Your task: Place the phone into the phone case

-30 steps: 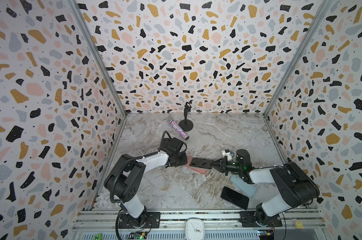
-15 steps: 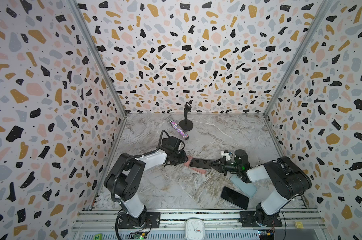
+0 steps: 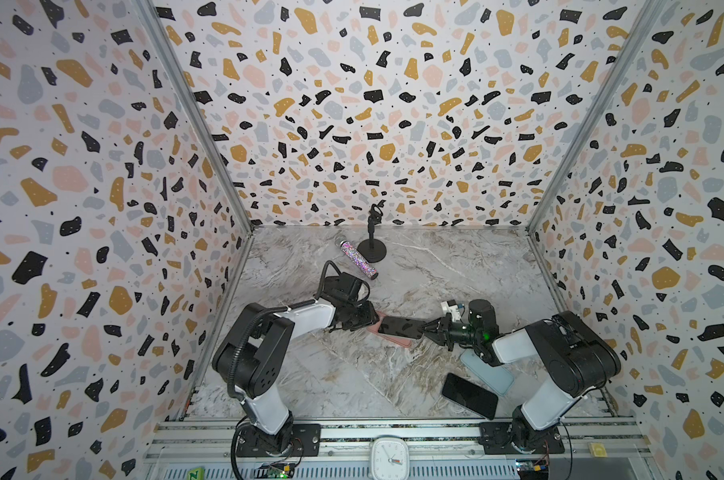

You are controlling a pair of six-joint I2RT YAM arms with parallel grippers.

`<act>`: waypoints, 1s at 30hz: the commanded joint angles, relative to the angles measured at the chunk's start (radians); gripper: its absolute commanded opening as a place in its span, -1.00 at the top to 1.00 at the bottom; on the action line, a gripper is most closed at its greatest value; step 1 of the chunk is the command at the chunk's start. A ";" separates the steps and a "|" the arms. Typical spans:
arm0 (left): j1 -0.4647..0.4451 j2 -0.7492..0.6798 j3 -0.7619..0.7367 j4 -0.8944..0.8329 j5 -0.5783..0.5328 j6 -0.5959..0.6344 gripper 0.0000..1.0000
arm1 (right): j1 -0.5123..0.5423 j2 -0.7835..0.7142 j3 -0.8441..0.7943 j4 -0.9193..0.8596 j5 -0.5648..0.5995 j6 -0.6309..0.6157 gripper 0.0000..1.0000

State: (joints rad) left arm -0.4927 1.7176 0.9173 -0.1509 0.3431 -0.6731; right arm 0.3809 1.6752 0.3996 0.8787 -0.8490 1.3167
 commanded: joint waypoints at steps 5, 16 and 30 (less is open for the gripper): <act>0.002 0.015 0.055 0.020 0.030 0.018 0.08 | 0.010 0.039 -0.002 -0.049 0.045 -0.073 1.00; 0.001 0.028 0.070 0.017 0.030 0.030 0.08 | 0.016 0.054 0.036 -0.127 0.038 -0.130 1.00; 0.009 0.021 0.078 0.002 0.030 0.041 0.09 | 0.007 0.090 0.237 -0.543 -0.022 -0.346 1.00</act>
State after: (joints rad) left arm -0.4915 1.7454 0.9676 -0.1459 0.3611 -0.6472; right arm 0.3885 1.7164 0.6189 0.5228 -0.8669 1.0271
